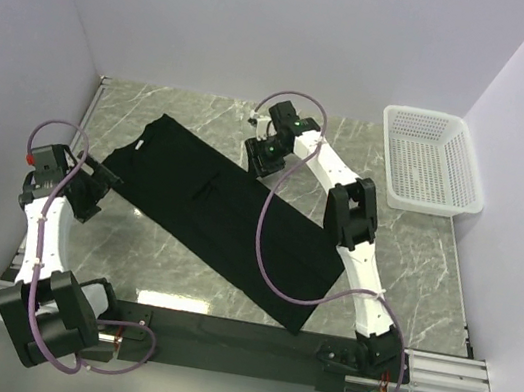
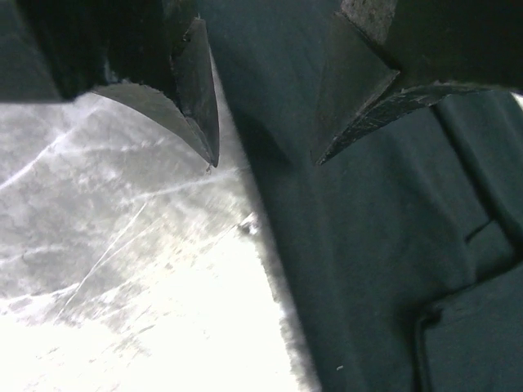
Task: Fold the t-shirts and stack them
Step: Fold the tshirt
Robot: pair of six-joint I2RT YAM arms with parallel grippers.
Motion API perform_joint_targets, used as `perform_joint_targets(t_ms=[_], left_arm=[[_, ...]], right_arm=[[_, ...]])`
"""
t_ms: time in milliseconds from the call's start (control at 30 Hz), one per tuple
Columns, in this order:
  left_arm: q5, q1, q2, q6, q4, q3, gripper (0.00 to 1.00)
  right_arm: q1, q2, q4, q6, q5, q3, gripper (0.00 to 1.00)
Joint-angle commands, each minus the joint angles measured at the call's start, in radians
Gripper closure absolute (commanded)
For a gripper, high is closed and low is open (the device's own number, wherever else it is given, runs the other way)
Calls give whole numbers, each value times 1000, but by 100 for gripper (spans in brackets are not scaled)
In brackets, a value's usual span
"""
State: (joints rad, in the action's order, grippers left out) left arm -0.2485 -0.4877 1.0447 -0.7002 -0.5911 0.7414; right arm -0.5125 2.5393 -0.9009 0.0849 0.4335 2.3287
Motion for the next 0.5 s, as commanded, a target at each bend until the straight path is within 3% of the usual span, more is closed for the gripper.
perform_joint_targets(t_ms=[0,267,467], left_arm=[[-11,-5,3,-10,34,6,9],[-24,-5,21,-24,51,6,9],[-26,-5,24,-25,51,12,9]], right_arm=[[-4,50,-12,-27,-19,60,45],[-11,64,-21,-22,13,41,53],[-12,82,-35,-43,59,47,79]])
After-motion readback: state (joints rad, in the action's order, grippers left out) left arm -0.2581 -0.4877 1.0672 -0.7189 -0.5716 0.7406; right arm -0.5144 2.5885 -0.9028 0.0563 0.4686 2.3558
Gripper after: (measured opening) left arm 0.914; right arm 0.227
